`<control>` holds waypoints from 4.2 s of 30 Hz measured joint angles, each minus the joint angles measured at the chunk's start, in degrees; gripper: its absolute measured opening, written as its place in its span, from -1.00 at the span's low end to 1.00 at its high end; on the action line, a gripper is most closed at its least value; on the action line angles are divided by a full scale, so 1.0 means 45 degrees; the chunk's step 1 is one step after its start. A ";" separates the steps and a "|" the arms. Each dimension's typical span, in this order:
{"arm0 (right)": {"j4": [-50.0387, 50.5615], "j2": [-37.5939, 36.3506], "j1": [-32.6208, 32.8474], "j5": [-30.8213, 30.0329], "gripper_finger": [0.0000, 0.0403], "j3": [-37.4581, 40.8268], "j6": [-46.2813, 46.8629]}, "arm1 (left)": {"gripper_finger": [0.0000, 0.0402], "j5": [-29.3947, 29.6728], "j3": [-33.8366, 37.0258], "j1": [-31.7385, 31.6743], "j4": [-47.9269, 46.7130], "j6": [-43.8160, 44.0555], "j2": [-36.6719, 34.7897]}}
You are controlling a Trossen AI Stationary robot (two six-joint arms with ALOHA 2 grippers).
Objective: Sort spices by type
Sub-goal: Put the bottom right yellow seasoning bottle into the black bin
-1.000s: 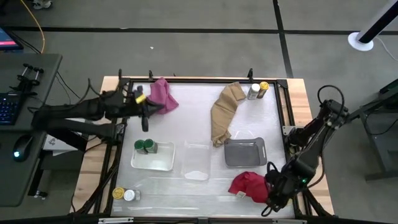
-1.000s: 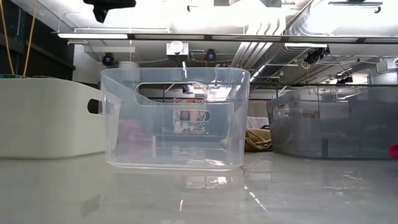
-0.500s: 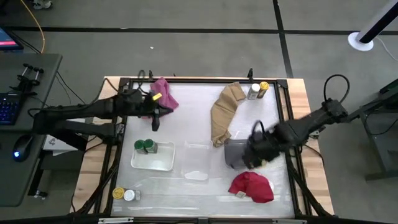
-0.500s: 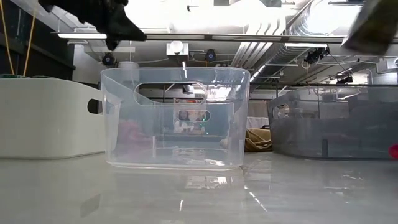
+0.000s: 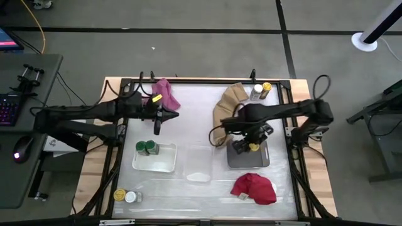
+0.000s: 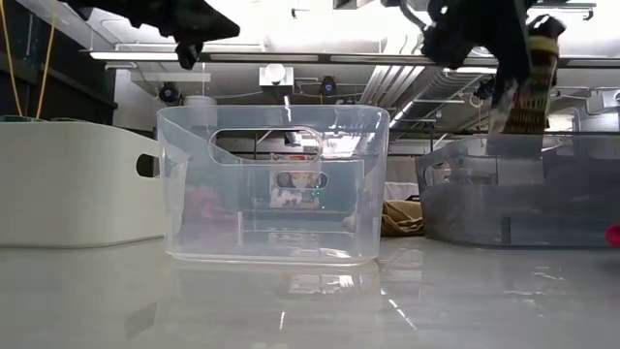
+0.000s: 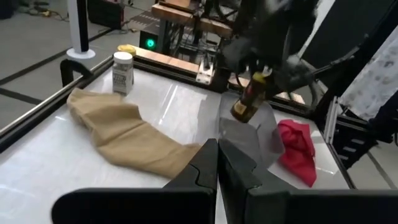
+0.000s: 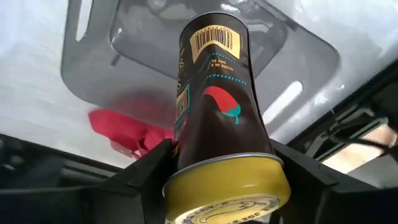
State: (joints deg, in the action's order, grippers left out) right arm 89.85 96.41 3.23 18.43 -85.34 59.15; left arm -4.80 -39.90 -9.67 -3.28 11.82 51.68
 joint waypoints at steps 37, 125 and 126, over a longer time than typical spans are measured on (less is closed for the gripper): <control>-0.4204 -0.2008 -0.2006 0.1215 0.28 0.6651 0.1456 | -1.00 0.1467 0.0000 -0.0015 -0.3033 -0.0434 -0.2459; -0.2770 -0.4220 0.1699 -0.4084 -1.00 0.5008 0.4168 | -1.00 0.2273 0.0000 -0.0015 -0.3985 -0.0337 -0.2234; -0.2779 -0.4067 0.1699 -0.4030 -1.00 0.5008 0.4052 | -1.00 0.2273 0.0000 -0.0015 -0.3985 -0.0337 -0.2234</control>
State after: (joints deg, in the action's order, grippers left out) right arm 77.34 78.11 10.87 0.30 -62.81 77.38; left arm 5.43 -39.90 -9.74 -21.21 10.31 41.63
